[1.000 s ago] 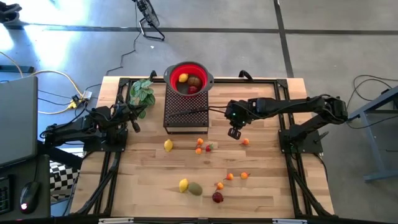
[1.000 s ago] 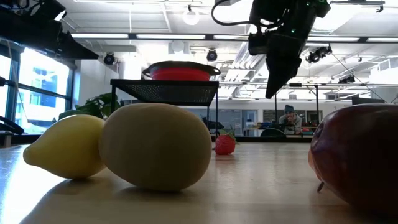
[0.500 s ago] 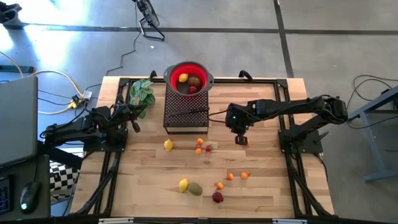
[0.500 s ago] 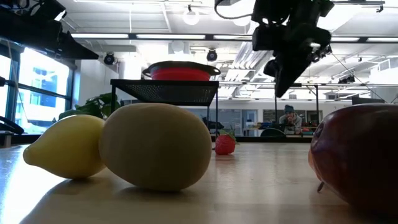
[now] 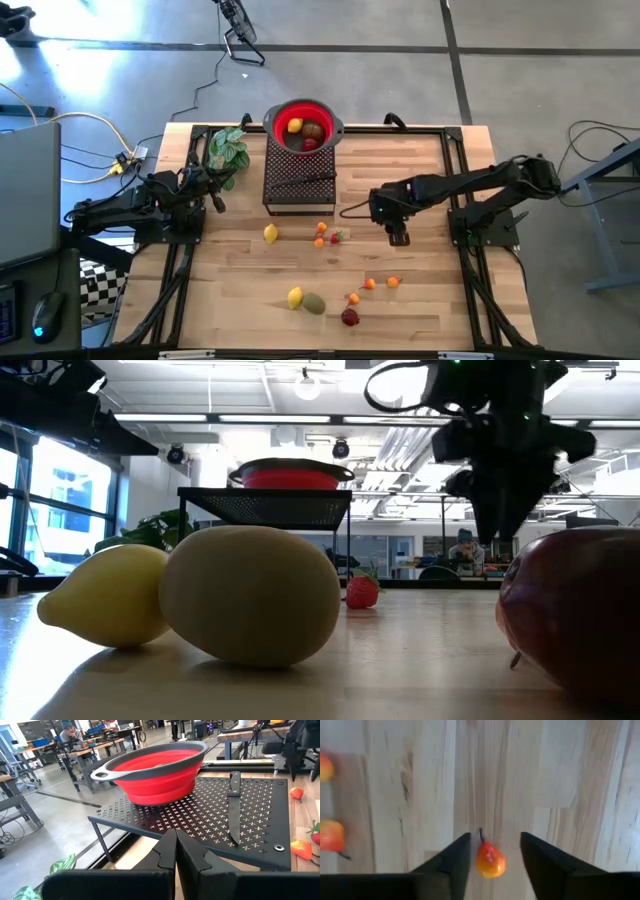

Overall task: Pick & Place Fruit
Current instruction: Put the pear into the red strainer bowl

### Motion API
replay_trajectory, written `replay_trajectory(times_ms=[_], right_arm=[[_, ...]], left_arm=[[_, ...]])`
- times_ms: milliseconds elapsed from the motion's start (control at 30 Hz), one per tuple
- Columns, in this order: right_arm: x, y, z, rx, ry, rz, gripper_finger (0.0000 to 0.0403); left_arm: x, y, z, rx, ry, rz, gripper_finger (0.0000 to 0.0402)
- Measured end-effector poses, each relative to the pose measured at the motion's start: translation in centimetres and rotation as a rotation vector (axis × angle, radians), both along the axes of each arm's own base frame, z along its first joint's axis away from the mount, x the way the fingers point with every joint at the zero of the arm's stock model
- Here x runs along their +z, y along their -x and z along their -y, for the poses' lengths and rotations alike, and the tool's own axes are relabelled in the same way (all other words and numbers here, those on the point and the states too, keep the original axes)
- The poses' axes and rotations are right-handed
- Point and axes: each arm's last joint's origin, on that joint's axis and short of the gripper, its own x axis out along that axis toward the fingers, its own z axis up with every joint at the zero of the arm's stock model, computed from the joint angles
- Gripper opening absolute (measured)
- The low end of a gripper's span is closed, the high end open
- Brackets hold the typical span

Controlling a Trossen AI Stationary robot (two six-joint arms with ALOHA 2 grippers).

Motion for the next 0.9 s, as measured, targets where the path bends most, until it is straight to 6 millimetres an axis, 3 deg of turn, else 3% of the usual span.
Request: replay_trajectory(times_ms=[133,300,900], right_arm=[[-0.7,0.2,-0.4,0.012,0.004,0.007,0.0222],[-2.0,-0.1,-0.8,-0.004,0.004,0.025,0.0255],[-6.5,-0.5,-2.2,0.027,0.078,-0.147,0.0243]], left_arm=[[0.0,0.0,0.0,0.000,0.000,0.000,0.0000],[0.0,0.0,0.0,0.000,0.000,0.000,0.0000],[0.0,0.0,0.0,0.001,-0.001,-0.001,0.0000]])
